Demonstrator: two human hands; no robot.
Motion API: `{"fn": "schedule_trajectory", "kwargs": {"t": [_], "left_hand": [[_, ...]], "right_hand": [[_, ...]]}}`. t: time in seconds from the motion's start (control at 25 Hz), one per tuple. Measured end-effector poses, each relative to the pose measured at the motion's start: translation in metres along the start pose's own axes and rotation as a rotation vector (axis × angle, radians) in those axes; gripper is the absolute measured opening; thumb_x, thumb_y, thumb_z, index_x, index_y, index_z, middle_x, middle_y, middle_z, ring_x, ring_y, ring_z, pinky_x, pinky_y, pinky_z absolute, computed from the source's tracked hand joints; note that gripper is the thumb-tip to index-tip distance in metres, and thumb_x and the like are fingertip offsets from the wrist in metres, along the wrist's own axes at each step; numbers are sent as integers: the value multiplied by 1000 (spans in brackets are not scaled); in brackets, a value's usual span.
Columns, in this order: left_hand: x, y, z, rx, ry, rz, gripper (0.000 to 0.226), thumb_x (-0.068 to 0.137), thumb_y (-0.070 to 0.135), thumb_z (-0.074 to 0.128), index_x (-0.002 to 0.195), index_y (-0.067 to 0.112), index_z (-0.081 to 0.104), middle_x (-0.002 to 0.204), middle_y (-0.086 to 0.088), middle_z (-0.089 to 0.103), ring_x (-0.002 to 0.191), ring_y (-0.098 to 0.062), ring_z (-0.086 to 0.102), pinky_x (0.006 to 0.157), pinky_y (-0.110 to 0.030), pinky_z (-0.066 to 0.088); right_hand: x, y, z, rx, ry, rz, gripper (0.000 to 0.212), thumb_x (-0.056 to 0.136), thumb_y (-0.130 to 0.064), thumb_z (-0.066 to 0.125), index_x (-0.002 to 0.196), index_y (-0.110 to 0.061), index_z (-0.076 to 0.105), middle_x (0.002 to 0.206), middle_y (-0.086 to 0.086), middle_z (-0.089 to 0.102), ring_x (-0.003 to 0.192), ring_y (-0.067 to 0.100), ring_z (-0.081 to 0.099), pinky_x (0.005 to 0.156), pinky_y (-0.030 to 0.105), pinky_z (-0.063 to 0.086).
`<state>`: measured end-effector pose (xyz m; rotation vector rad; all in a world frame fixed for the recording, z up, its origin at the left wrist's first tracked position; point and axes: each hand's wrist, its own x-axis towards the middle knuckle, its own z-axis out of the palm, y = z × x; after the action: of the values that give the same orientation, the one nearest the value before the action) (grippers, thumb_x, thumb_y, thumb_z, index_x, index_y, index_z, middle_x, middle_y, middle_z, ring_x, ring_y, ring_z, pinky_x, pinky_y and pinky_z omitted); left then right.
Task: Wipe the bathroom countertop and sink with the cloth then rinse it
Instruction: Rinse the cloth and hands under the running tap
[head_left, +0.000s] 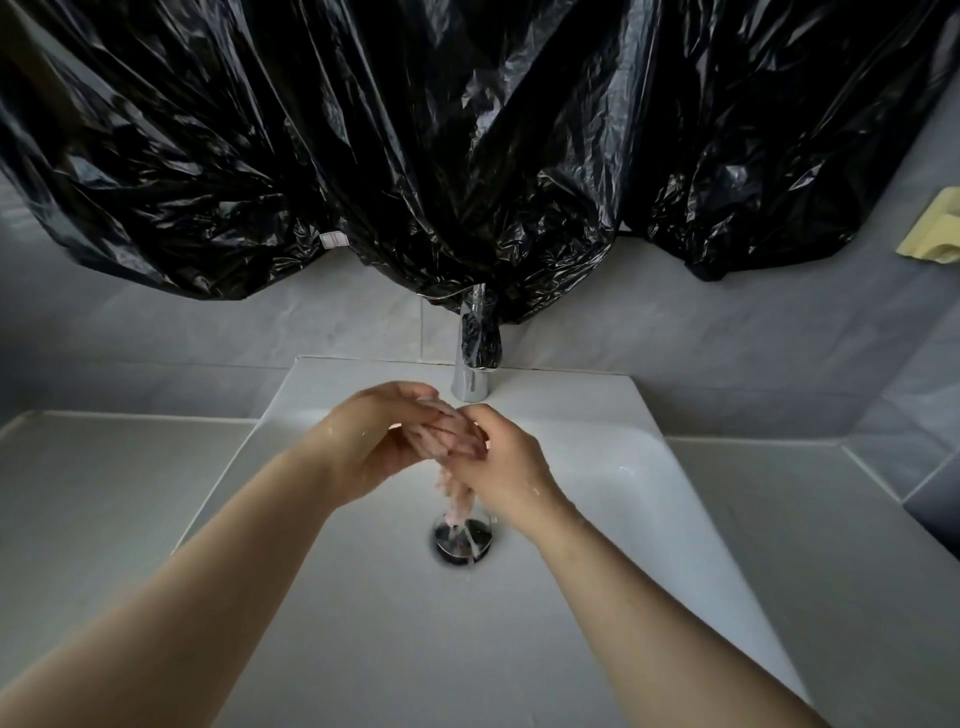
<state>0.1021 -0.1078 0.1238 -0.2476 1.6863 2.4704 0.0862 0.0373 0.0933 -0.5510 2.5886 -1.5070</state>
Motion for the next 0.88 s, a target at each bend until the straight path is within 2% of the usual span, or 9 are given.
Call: {"fn": "schedule_trajectory", "kwargs": {"t": [0.08, 0.16, 0.28, 0.4, 0.48, 0.56, 0.64, 0.76, 0.88], "left_hand": [[3, -13, -10, 226, 90, -18, 19, 75, 1, 64, 87, 12, 54, 84, -11, 66, 79, -21, 63, 73, -29, 54], [-2, -23, -18, 646, 12, -37, 44, 59, 18, 71, 101, 19, 57, 97, -3, 66, 90, -14, 60, 84, -31, 48], [-8, -32, -13, 567, -255, -118, 70, 57, 7, 65, 123, 24, 48, 116, 2, 61, 109, -12, 57, 94, -33, 47], [-7, -38, 2, 572, -344, -106, 63, 61, 6, 69, 115, 30, 49, 96, 6, 63, 94, -10, 61, 86, -31, 50], [-1, -44, 7, 641, -285, -93, 52, 65, 9, 72, 109, 28, 51, 88, 4, 61, 85, -12, 60, 85, -35, 50], [5, -46, 10, 704, -136, -108, 32, 73, 8, 71, 102, 12, 59, 83, -6, 60, 77, -16, 58, 86, -38, 51], [9, -47, 10, 813, -77, -195, 16, 81, 11, 66, 96, 6, 62, 78, -8, 59, 73, -16, 57, 78, -34, 54], [13, -43, 9, 658, -76, -354, 7, 88, 8, 59, 93, 7, 54, 74, -7, 55, 63, -15, 59, 55, -24, 53], [18, -38, 5, 689, -19, -430, 21, 85, 3, 59, 78, 14, 43, 56, -1, 38, 44, -9, 36, 37, -17, 27]], "right_hand": [[-1, -1, -11, 106, 68, 119, 20, 80, -8, 63, 91, -23, 56, 68, -2, 65, 56, 6, 64, 57, 18, 52], [-3, 3, -15, 188, 101, 195, 24, 78, -1, 56, 82, -24, 50, 65, 4, 65, 47, 13, 58, 51, 22, 49], [-7, 2, -11, 277, 46, 237, 26, 76, 9, 56, 78, -16, 47, 69, 5, 60, 46, 12, 56, 55, 29, 53], [-5, 2, -6, 371, 60, 282, 24, 72, 5, 65, 77, -14, 51, 74, 7, 60, 68, 23, 62, 74, 40, 56], [-3, 3, -5, 513, 69, 314, 23, 73, 7, 67, 79, -11, 53, 74, 9, 61, 71, 23, 63, 70, 38, 56], [-5, 2, -7, 668, 27, 347, 22, 75, 11, 65, 80, -8, 55, 76, 10, 61, 69, 21, 64, 62, 29, 54], [-5, 4, -9, 724, 9, 346, 19, 79, 9, 63, 83, -8, 58, 82, 11, 64, 72, 21, 65, 65, 26, 53], [-9, 15, -13, 344, 74, 172, 25, 83, 2, 57, 95, -19, 61, 100, 1, 66, 85, 16, 60, 79, 27, 47], [-13, 36, -9, -567, 123, -311, 54, 74, 0, 59, 124, -19, 55, 142, -5, 44, 111, 17, 47, 91, 29, 41]]}}
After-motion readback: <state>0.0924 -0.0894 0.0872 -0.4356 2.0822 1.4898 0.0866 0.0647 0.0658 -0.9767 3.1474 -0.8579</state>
